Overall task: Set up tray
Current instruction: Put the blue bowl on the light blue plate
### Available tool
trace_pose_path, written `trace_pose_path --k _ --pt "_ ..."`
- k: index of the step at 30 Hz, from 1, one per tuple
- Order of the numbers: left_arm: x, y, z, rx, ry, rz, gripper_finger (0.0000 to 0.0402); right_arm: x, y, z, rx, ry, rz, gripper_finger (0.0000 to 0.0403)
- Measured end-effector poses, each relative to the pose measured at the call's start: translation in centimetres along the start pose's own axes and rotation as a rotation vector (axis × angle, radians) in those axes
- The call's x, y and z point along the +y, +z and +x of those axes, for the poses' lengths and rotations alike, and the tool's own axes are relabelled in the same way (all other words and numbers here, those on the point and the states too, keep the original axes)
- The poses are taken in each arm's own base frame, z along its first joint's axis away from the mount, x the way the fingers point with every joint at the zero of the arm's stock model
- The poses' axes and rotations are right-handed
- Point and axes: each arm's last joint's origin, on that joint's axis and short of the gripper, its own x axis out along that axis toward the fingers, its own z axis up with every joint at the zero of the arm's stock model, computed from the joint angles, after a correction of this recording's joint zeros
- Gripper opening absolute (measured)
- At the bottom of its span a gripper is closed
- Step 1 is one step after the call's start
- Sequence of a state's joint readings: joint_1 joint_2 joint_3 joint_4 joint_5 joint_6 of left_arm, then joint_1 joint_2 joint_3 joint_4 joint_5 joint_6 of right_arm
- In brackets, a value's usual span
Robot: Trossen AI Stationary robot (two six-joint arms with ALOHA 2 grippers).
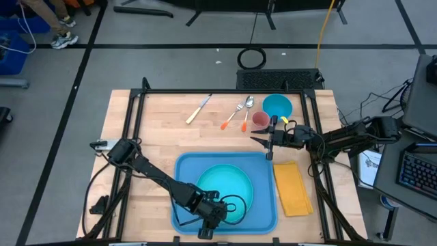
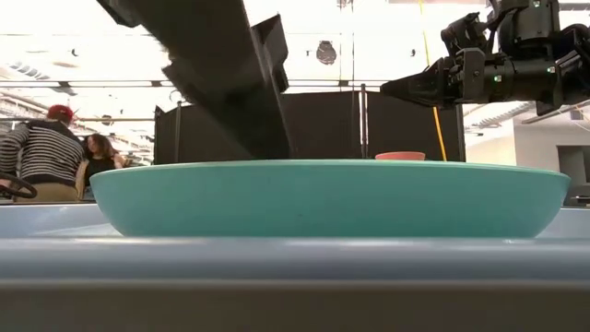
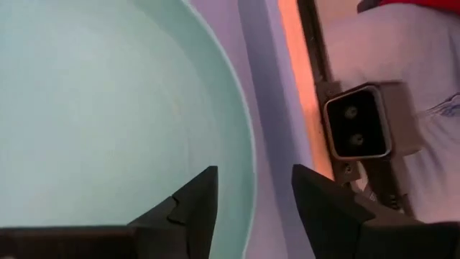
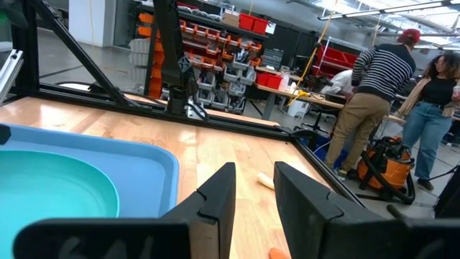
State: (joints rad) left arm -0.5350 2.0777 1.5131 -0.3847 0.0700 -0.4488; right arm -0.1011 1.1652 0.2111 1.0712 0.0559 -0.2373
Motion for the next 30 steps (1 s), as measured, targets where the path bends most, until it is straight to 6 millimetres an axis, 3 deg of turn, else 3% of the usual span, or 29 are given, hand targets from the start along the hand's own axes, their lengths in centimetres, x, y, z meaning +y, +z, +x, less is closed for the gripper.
trace_pose_path --k 9,18,27,30 --pt "-0.1 1.2 -3.7 -0.095 0.111 0.026 0.0173 0.0 0.0 0.0 -0.004 -0.004 -0.01 0.0086" --pt "-0.9 1.1 -8.3 -0.207 0.39 0.097 0.0105 0.5 0.0 0.0 0.049 -0.122 -0.051 0.0086" --pt "-0.9 0.4 -8.4 -0.228 0.519 0.089 0.0058 1.7 2.8 1.9 0.196 -0.203 -0.146 0.0086" --pt "-0.4 -0.7 -7.7 -0.223 0.564 0.082 0.0037 1.8 4.0 2.1 0.257 -0.225 -0.165 0.0086"
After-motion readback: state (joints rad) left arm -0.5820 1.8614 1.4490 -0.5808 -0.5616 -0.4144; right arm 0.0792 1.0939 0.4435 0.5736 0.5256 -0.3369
